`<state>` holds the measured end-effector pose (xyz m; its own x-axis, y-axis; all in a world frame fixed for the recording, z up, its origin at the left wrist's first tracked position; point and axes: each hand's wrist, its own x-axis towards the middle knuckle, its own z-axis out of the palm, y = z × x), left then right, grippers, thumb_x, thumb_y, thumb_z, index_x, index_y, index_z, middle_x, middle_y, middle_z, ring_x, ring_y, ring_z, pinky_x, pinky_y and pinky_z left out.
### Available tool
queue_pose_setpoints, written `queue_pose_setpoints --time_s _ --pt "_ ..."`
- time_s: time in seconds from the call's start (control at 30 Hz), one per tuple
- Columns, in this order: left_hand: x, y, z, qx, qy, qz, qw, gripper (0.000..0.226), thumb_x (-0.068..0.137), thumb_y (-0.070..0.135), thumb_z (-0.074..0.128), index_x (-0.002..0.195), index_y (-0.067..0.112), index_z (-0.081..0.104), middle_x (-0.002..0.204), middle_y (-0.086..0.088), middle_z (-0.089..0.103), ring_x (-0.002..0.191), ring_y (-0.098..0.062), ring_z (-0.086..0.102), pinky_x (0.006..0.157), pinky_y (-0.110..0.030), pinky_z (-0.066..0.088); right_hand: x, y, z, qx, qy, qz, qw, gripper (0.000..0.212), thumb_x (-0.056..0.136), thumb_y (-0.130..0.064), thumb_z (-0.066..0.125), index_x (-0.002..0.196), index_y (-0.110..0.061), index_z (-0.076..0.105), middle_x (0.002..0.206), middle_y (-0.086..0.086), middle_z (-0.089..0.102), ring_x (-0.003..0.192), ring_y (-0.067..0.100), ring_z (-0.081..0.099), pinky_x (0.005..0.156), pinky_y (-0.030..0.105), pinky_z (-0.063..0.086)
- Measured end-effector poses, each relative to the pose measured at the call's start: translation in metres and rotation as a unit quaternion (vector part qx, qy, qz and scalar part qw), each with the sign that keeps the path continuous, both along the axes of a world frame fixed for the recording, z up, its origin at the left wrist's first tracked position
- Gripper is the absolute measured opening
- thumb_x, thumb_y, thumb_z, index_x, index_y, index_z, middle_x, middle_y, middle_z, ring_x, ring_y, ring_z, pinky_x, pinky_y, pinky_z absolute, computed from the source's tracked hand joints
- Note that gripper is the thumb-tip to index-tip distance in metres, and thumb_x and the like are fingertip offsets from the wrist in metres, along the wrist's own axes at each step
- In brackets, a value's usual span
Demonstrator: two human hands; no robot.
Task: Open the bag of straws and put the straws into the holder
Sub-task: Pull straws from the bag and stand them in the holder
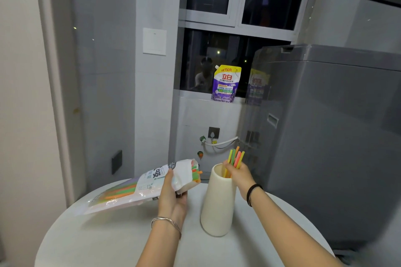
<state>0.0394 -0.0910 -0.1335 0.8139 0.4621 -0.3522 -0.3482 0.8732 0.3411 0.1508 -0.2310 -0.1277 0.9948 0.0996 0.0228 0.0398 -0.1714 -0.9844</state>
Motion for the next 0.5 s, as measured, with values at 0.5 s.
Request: queue_pose_setpoints --time_s 0.5 --pt "-0.020 -0.004 0.000 0.070 -0.020 -0.024 0.997 0.036 0.091 0.014 0.060 0.126 0.019 0.049 0.097 0.001 0.065 0.085 -0.013 0.062 0.078 -0.031 0.051 -0.029 0.001 0.008 0.023 0.021 0.050 0.998 0.016 0.090 -0.018 0.059 0.106 -0.014 0.061 0.115 0.012 0.062 0.103 0.022 0.057 0.097 0.037 0.044"
